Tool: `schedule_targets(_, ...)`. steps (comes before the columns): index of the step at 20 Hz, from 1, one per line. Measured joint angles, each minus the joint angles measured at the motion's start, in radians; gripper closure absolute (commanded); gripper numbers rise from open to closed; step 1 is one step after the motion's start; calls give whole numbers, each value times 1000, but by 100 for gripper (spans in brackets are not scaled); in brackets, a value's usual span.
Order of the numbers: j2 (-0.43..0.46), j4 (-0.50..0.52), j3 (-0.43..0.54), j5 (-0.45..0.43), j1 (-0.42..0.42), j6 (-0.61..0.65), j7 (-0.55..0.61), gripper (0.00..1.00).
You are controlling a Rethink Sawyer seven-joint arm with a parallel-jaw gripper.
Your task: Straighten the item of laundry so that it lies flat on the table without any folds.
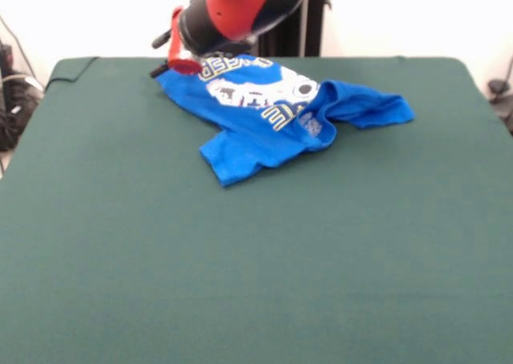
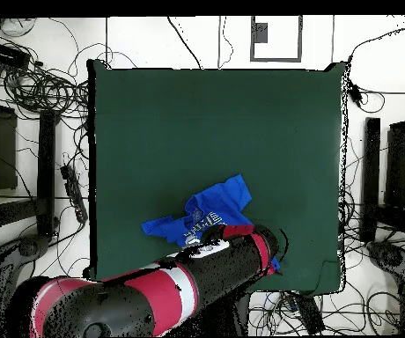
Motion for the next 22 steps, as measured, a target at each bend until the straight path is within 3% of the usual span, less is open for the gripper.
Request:
schedule_targets(7,-57,2,-25,-53,1,12,0,0)
schedule_targets(17,-427,23,45,-81,-97,97,0,0)
schedule_targets(22,-529,14,67,-81,-102,195,0,0)
